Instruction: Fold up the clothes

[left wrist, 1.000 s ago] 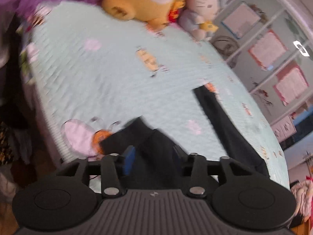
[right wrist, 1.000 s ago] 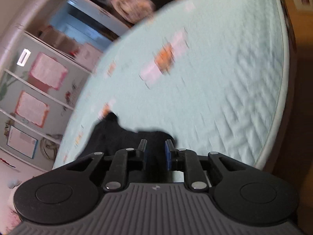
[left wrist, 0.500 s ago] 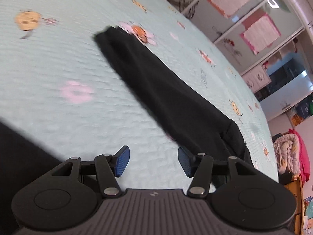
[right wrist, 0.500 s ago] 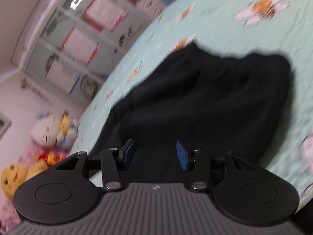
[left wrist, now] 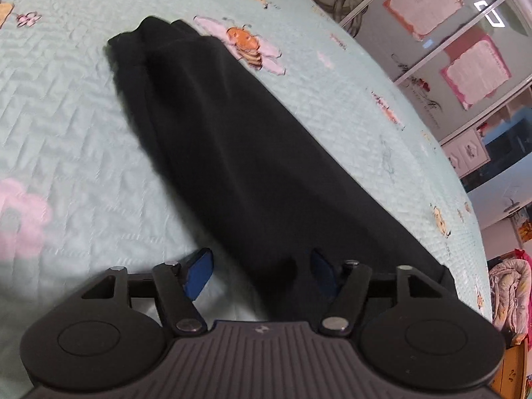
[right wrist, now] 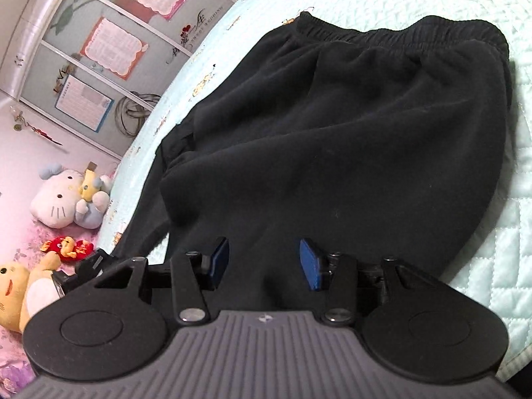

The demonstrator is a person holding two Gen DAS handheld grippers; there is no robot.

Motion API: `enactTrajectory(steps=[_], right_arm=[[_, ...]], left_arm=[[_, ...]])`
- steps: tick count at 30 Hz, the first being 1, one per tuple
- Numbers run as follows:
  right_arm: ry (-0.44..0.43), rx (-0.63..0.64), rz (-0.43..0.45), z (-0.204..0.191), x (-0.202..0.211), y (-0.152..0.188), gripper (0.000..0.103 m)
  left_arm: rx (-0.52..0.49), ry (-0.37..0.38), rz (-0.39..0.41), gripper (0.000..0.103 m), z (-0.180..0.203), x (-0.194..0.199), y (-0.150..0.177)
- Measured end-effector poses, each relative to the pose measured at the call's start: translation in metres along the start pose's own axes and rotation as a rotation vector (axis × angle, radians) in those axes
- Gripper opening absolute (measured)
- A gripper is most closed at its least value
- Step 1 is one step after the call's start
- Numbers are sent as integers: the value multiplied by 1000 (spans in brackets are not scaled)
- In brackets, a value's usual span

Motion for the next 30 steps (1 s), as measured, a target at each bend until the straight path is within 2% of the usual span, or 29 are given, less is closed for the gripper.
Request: enactTrajectory(steps=[1, 2, 5, 7, 9, 12, 15, 17, 18, 20, 23, 27, 30], right_arm=[[8, 1, -1, 0, -2, 0, 48], [15, 8, 0, -3, -2, 0, 48], [13, 66, 8, -21, 0, 0, 49], [-20, 122, 9, -42, -1, 1, 49], [-66, 165, 1, -64, -7, 2, 58], [-130, 235, -28, -100, -29, 7, 62], [-130, 415, -42, -144, -64, 14, 62], [-86, 538, -37, -169, -91, 20, 62], [-64, 599, -34, -181, -104, 22, 62], [10, 738, 6, -197, -128, 29, 62], [174, 973, 63, -214, -167, 44, 62], [436, 1306, 63, -208, -214, 68, 62], [514, 1475, 134, -207, -225, 82, 63]], left_arm=[[-12, 2, 11, 8, -2, 6, 2], [-24, 4, 23, 2, -4, 13, 5], [-57, 19, 58, 2, -12, 35, 14], [-70, 64, 87, 3, -18, 62, 25], [-75, 83, 114, 8, -25, 81, 34], [-70, 34, 127, 17, -38, 84, 33], [-22, -18, 96, 27, -55, 77, 18], [13, -24, 105, 36, -66, 80, 11], [21, -27, 119, 47, -72, 81, 8], [33, -44, 121, 60, -80, 80, 2], [43, -43, 105, 60, -86, 73, -10], [71, -43, 109, 60, -89, 61, -31], [77, -40, 102, 60, -85, 49, -44]])
Point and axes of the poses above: each gripper's, at about its wrist camera, not at the fingertips, and x roughly against the way its jaws point, z to its right, y to its underside, the point moved 3 cm from there along -x, roughly the way its jaws point, and after that the axes turned 5 degrees about -z, right-handed, at the moved point
